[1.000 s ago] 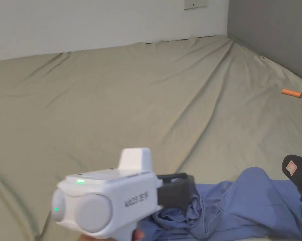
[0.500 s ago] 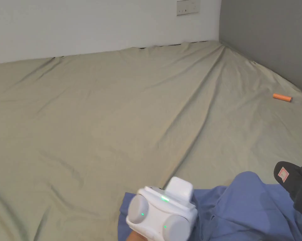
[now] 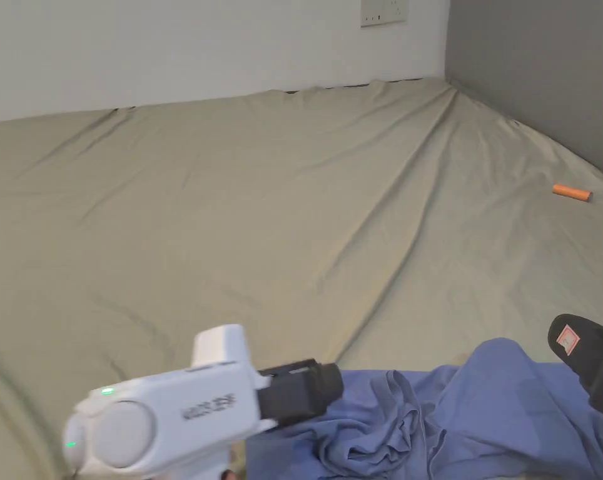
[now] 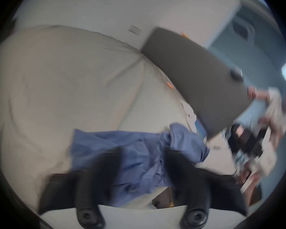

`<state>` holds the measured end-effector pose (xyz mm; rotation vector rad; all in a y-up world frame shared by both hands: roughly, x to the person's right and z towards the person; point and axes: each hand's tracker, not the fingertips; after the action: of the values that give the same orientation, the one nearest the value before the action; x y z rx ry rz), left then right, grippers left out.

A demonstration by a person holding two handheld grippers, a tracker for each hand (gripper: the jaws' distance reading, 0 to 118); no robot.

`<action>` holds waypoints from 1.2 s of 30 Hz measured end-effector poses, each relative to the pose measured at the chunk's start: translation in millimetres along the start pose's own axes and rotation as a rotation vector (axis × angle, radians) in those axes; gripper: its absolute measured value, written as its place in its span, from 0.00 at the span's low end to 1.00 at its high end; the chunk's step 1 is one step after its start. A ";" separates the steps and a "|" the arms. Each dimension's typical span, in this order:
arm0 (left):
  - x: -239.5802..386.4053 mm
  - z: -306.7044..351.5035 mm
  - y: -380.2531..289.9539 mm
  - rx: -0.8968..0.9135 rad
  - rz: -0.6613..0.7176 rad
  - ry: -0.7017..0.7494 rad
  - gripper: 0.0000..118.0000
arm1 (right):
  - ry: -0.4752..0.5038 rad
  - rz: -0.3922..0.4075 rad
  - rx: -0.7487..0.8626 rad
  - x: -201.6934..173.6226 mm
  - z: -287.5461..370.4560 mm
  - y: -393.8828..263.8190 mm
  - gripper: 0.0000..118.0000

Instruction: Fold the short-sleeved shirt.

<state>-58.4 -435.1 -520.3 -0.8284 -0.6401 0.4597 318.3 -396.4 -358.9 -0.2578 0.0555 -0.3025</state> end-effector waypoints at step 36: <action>-88.8 -18.6 -1.2 -0.102 0.256 -0.110 0.24 | 0.014 -0.044 -0.049 10.7 -10.9 -3.4 0.00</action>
<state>-109.7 -499.2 -558.9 -0.9928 -0.6659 0.7126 326.6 -405.4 -368.7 -0.3056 0.0708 -0.3467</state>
